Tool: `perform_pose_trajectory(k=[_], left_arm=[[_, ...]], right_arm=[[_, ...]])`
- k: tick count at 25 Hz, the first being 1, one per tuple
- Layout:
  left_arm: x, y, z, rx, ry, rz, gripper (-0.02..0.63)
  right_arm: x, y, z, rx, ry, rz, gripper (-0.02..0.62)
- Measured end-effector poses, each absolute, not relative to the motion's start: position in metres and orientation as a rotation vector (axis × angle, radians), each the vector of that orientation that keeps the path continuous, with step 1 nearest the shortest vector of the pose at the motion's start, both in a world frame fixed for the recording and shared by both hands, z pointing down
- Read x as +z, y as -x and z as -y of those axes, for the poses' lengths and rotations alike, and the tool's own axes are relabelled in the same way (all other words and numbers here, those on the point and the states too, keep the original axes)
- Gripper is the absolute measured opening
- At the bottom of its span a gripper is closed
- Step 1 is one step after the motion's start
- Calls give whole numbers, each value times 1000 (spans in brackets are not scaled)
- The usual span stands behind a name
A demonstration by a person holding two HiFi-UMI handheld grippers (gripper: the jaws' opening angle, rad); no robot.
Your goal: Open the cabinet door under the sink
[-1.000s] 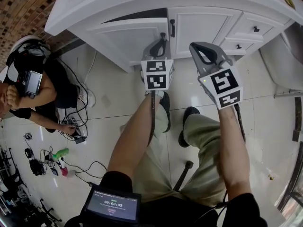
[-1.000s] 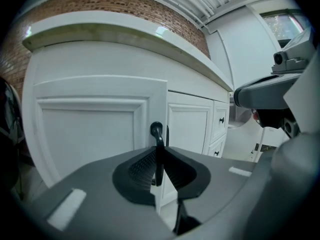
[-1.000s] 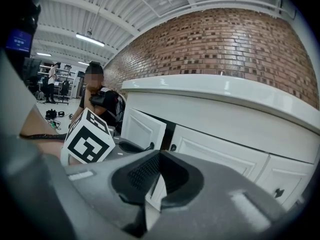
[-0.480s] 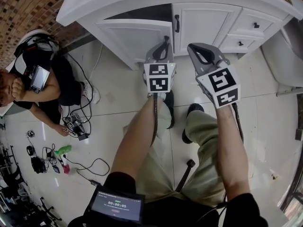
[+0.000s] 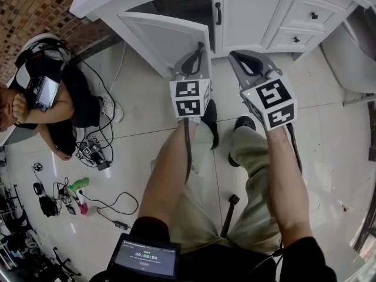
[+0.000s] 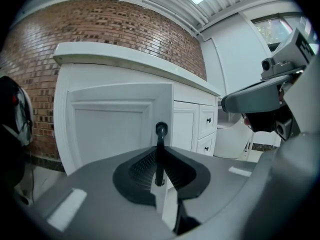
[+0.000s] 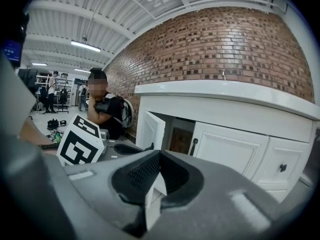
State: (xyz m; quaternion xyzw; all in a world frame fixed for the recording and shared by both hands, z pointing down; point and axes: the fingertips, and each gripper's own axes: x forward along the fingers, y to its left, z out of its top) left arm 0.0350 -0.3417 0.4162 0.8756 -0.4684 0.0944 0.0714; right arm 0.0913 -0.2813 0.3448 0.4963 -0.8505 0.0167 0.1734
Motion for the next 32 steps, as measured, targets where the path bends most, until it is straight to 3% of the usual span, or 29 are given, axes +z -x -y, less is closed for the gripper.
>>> perform_pose_trajectory(k=[20, 32], left_arm=[[419, 73, 270, 303, -2578, 1599, 51], [415, 140, 264, 279, -2467, 1773, 34]], right_arm=[[375, -14, 236, 143, -1328, 2452, -8], [375, -13, 243, 179, -1380, 2435, -8]])
